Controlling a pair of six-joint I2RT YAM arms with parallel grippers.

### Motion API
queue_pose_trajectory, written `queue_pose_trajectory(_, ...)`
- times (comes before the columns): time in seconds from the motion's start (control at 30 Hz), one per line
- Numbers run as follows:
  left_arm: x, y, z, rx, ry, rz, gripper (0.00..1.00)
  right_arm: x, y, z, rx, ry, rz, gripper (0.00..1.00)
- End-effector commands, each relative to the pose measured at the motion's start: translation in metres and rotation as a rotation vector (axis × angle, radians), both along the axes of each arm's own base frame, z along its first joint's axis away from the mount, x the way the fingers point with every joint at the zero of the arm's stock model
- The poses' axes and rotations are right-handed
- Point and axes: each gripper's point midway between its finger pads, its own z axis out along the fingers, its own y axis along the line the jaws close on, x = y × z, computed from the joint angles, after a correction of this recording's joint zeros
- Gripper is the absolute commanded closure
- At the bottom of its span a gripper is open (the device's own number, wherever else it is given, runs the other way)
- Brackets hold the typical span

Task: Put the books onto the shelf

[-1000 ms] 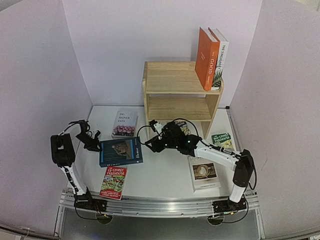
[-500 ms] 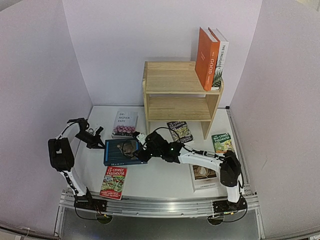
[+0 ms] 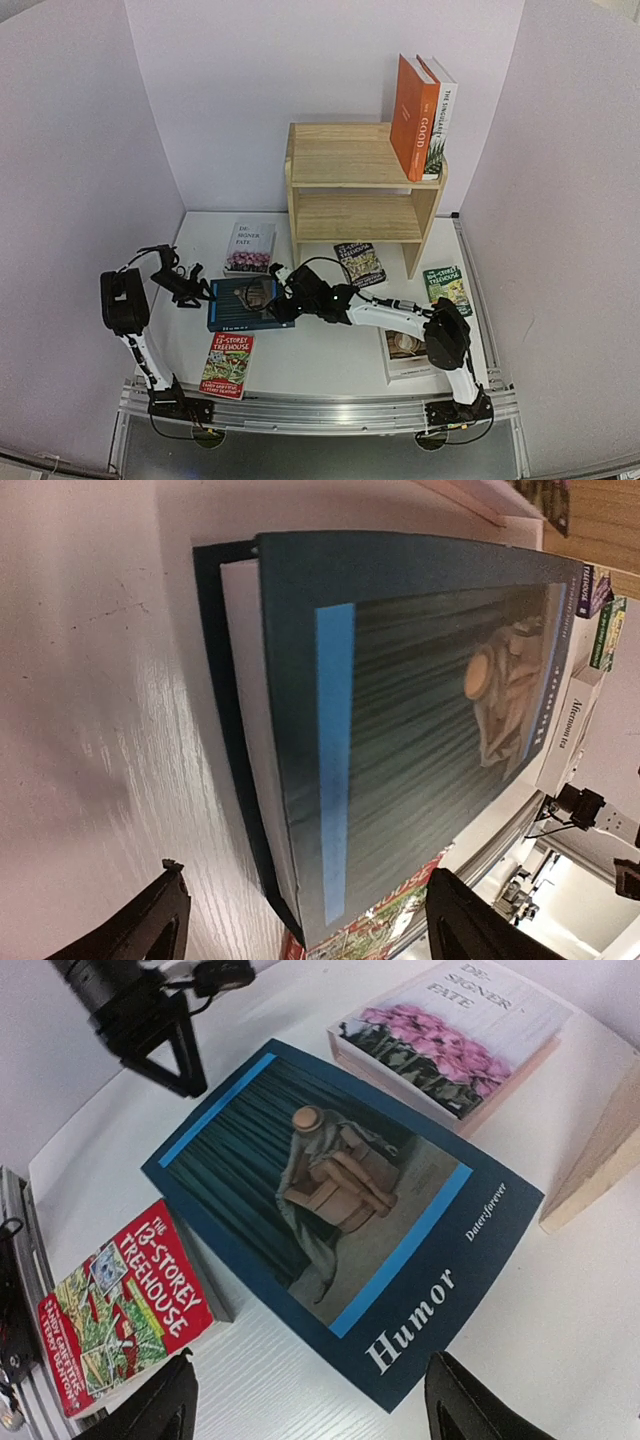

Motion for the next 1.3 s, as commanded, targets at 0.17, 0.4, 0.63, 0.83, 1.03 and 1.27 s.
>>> queue_pose_trajectory(0.17,0.005,-0.011,-0.017,-0.026,-0.009,0.004,0.23,0.054,-0.003,-0.078,0.124,0.439,-0.210,0.14)
queue_pose_trajectory(0.4,0.002,-0.034,-0.020,-0.047,0.003,-0.042,0.31,0.053,0.004,-0.121,0.103,0.526,-0.237,0.33)
queue_pose_trajectory(0.63,0.005,-0.061,0.027,-0.151,-0.019,-0.064,0.64,0.049,0.012,-0.113,0.121,0.530,-0.186,0.43)
queue_pose_trajectory(0.83,0.000,-0.071,0.066,-0.219,-0.024,-0.065,0.99,0.047,0.010,-0.100,0.123,0.506,-0.161,0.42)
queue_pose_trajectory(1.03,-0.006,-0.076,0.094,-0.266,-0.009,-0.041,1.00,0.050,-0.017,-0.057,0.087,0.354,-0.192,0.28)
queue_pose_trajectory(1.27,-0.009,-0.080,0.119,-0.301,-0.016,0.002,1.00,0.037,-0.070,-0.010,-0.091,0.013,-0.252,0.17)
